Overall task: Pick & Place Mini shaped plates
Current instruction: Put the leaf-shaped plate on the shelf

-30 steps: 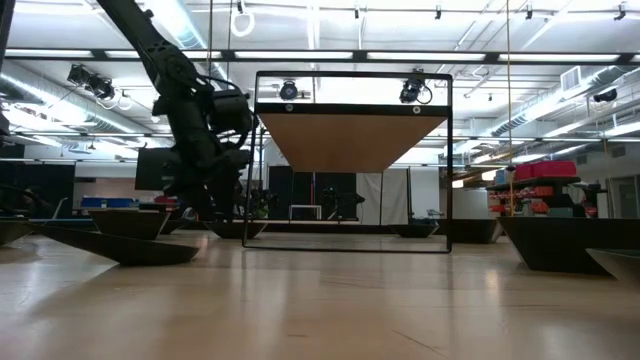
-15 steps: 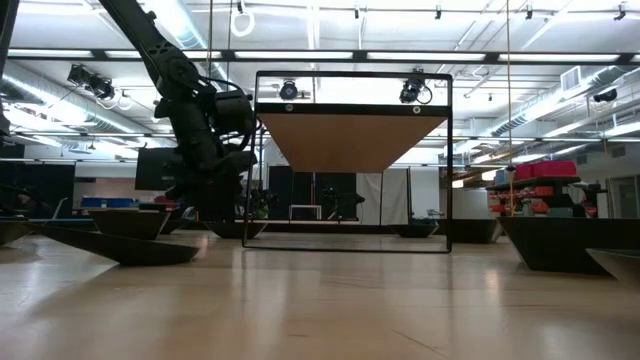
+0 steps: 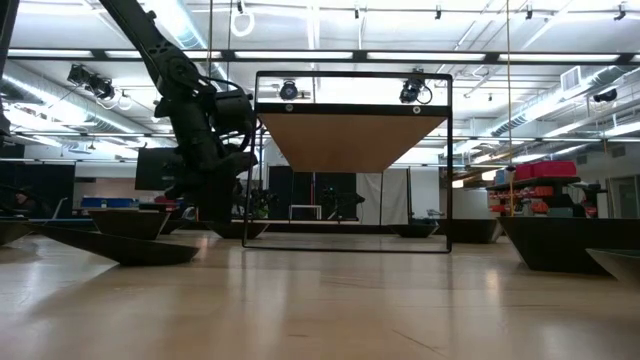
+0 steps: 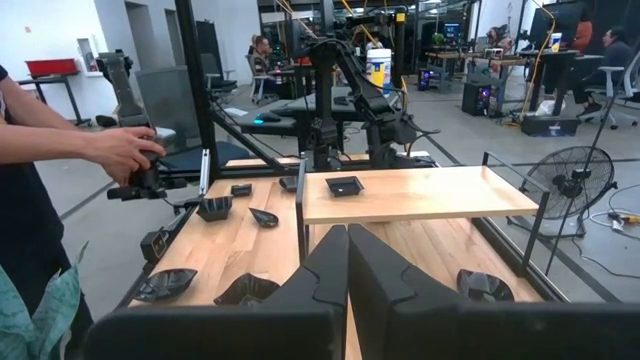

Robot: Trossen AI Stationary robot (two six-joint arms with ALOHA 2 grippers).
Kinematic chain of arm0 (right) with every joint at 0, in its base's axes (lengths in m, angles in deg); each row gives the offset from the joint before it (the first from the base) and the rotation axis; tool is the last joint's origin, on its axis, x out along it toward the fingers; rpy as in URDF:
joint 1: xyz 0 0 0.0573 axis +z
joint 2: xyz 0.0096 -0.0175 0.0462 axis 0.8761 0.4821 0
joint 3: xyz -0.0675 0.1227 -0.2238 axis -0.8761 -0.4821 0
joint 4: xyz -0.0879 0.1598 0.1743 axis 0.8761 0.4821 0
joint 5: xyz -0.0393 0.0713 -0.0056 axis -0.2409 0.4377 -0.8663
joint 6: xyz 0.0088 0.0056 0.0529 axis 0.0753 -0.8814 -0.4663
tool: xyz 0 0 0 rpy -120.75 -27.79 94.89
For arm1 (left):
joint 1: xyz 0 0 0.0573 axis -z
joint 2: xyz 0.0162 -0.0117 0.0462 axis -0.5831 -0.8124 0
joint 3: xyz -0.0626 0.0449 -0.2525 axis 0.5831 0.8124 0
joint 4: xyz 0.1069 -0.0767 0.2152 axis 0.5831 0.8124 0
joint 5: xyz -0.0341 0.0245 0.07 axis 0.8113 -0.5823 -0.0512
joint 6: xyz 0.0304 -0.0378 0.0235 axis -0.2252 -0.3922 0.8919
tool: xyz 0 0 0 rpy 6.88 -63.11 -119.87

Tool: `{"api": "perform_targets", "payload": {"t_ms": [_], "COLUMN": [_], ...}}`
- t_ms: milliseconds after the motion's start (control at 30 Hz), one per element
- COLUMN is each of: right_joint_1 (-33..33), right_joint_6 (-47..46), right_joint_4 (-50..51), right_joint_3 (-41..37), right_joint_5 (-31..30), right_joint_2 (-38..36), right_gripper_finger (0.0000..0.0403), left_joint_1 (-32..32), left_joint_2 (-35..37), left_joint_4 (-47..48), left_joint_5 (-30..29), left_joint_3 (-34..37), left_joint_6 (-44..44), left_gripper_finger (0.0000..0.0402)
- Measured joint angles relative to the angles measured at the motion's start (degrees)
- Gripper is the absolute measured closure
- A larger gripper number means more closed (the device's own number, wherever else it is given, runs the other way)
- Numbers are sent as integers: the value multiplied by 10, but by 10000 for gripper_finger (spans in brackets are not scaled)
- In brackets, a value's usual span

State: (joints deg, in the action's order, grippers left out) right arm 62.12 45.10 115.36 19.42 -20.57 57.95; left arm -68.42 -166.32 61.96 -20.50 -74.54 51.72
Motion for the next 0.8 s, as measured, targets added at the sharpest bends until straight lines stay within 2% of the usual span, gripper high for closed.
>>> {"api": "perform_targets", "payload": {"t_ms": [267,800], "right_joint_1": [0,0], "right_joint_6": [0,0], "right_joint_4": [0,0], "right_joint_3": [0,0], "right_joint_5": [0,0], "right_joint_2": [0,0], "right_gripper_finger": [392,392], "left_joint_1": [12,43], "left_joint_2": [0,0], "left_joint_4": [-1,3], "left_joint_5": [0,8], "left_joint_3": [0,-1], "left_joint_6": [0,-31], "left_gripper_finger": [396,398]}}
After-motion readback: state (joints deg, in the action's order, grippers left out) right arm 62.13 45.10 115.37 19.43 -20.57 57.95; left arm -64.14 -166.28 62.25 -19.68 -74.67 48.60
